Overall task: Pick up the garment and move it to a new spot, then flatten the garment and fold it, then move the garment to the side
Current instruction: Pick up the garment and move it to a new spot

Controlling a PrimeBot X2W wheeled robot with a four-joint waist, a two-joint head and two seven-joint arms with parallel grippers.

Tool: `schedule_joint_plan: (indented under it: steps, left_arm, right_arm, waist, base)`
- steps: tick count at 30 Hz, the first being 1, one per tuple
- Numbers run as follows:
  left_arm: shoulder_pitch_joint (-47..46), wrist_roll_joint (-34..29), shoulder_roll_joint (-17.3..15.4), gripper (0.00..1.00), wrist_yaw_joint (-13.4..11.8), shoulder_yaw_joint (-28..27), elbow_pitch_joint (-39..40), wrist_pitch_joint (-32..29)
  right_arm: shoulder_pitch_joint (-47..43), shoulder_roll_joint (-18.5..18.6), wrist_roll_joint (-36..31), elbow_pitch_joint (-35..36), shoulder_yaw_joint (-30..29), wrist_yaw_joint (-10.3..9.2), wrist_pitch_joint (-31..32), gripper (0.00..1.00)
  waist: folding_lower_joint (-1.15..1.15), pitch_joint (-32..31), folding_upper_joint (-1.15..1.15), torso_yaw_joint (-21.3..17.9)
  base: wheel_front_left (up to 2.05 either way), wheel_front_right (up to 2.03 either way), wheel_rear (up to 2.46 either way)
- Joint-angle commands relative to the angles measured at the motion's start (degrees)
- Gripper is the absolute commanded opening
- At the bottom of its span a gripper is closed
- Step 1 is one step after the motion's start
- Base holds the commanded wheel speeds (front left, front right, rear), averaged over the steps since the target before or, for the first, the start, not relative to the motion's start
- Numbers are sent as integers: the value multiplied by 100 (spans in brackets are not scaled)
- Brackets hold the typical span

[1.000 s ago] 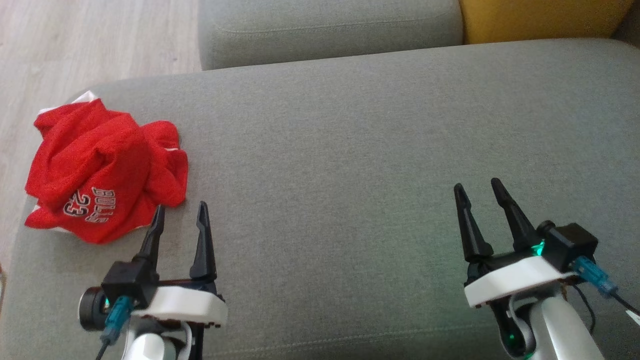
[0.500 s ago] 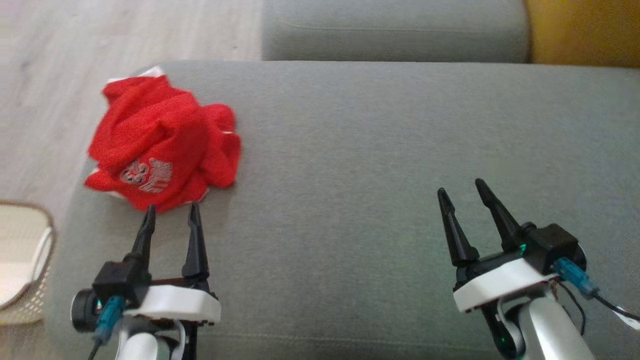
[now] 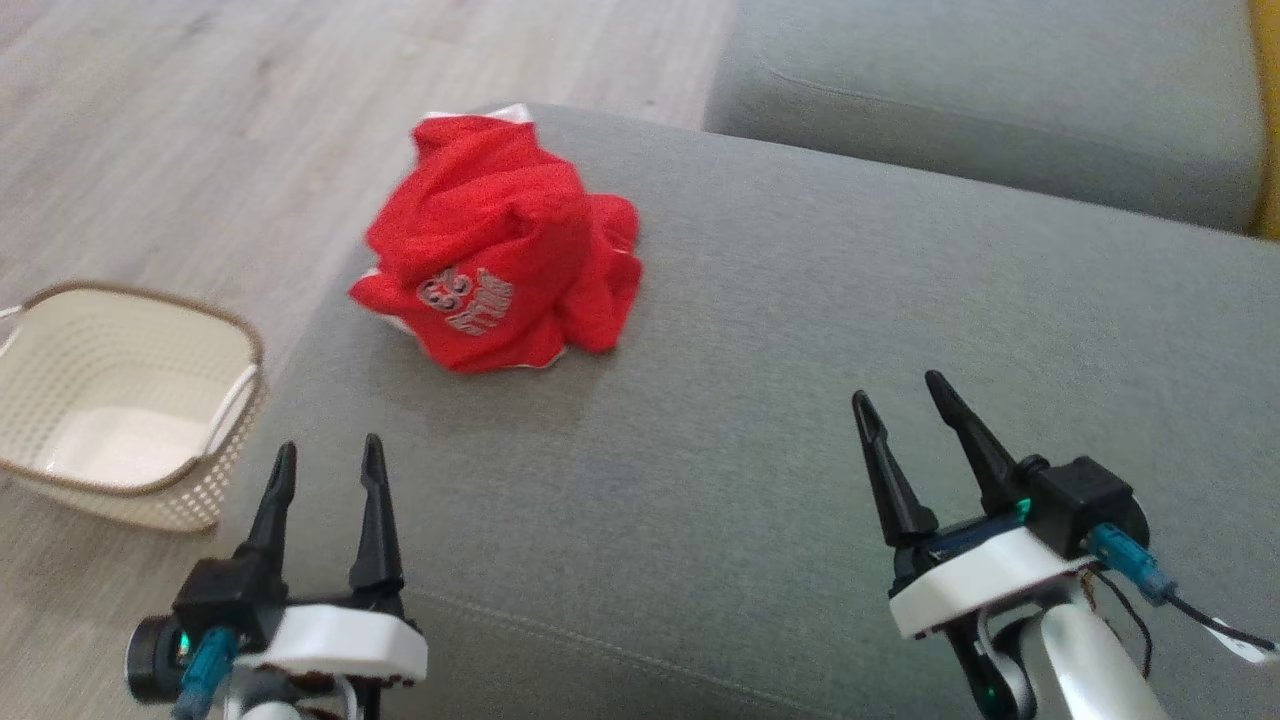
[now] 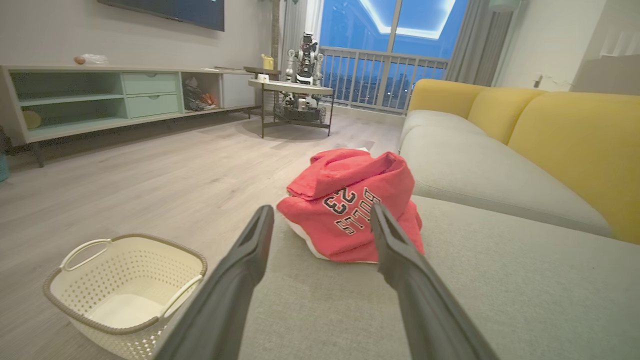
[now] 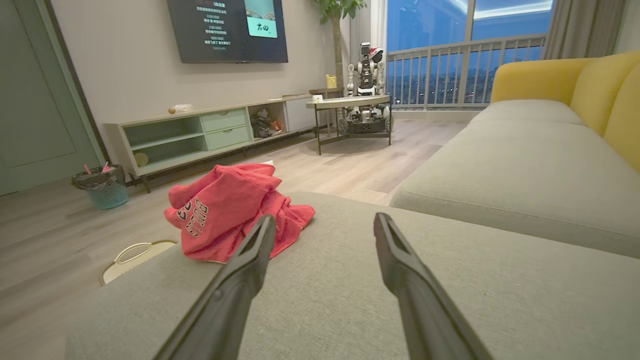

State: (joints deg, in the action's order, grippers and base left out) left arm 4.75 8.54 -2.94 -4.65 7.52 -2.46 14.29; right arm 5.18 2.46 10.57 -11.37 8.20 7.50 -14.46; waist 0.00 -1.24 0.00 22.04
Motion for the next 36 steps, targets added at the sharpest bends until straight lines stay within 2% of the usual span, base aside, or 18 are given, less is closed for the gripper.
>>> schedule_joint_plan:
  steps: [1,15,24,31,36]
  left_arm:
    - [-164,-51,6,100,8,-216,191,71]
    - [5,31,6,100,-147,-362,438,71]
    - [-18,79,6,100,-93,-491,416,71]
    - [-494,192,4,100,333,-904,420,71]
    - [-1128,335,-247,100,681,-1157,49,71]
  right_arm:
    - [111,42,20,176,147,-1,-54,100]
    - [242,42,145,33,375,-1,-54,100]
    - [196,42,154,68,308,-1,-54,100]
    - [278,42,-116,265,150,-1,-42,100]
    - [534,42,-372,615,60,-1,111,100]
  waist:
    - [0,-70,0,181]
    - [0,-48,0,359]
    - [0,-83,0,290]
    - [0,317,0,59]
    - [0,892,0,-263]
  base:
    - [0,0,0]
    - [0,0,0]
    - [0,0,0]
    - [0,0,0]
    - [0,0,0]
